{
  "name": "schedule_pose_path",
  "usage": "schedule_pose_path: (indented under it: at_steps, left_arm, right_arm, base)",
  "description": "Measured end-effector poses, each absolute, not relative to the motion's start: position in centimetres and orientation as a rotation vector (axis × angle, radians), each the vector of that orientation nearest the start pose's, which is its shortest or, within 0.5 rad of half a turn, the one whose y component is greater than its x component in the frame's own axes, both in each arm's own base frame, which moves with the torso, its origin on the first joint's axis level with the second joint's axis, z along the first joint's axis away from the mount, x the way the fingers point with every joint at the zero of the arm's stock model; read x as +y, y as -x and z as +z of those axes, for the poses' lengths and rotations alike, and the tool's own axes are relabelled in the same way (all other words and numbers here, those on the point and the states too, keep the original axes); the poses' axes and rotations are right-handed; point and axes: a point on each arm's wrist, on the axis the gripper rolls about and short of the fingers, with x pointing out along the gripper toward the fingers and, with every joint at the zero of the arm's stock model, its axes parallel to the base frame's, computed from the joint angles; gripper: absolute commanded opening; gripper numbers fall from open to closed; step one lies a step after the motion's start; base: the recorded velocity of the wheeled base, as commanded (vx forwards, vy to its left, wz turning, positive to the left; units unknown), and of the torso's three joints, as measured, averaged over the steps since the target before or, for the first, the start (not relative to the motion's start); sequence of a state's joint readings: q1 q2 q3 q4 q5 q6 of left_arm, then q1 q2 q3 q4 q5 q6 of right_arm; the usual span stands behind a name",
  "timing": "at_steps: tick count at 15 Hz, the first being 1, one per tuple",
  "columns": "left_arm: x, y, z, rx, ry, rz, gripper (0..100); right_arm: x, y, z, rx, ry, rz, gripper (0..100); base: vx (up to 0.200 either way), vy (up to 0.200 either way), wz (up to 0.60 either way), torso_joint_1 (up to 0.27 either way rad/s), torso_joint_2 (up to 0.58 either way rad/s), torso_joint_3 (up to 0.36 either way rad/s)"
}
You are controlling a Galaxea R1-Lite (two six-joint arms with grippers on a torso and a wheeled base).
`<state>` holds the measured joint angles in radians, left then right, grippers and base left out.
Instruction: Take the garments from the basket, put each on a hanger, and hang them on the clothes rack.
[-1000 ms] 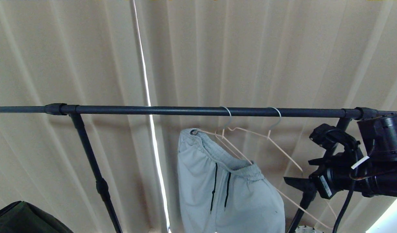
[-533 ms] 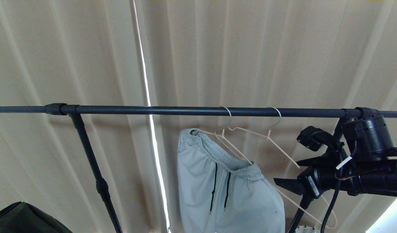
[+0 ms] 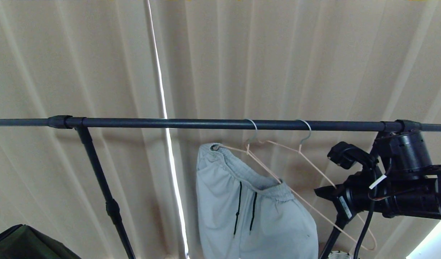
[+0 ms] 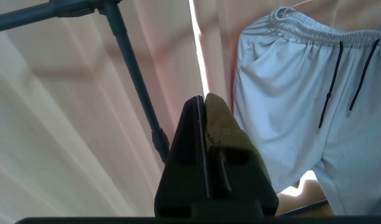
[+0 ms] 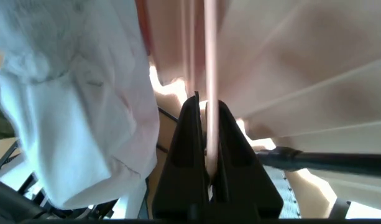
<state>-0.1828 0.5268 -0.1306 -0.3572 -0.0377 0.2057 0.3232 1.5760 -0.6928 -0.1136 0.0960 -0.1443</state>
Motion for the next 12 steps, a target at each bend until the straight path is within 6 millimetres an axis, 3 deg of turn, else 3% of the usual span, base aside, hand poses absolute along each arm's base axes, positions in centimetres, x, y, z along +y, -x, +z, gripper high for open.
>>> schedule_pose_path:
  at_steps: [5, 12]
  left_arm:
    - [-0.7, -3.3, 14.9, 0.016, -0.208, -0.223, 0]
    - [-0.7, -3.3, 14.9, 0.017, -0.209, -0.224, 0]
  right_arm:
    - [7.8, -22.6, 14.6, 0.724, 0.218, 0.452, 0]
    - [6.7, -19.7, 17.6, 0.606, 0.117, 0.416, 0]
  base:
    - [0.0, 0.0, 0.0, 0.0, 0.0, 0.0]
    - [0.0, 0.0, 0.0, 0.0, 0.0, 0.0]
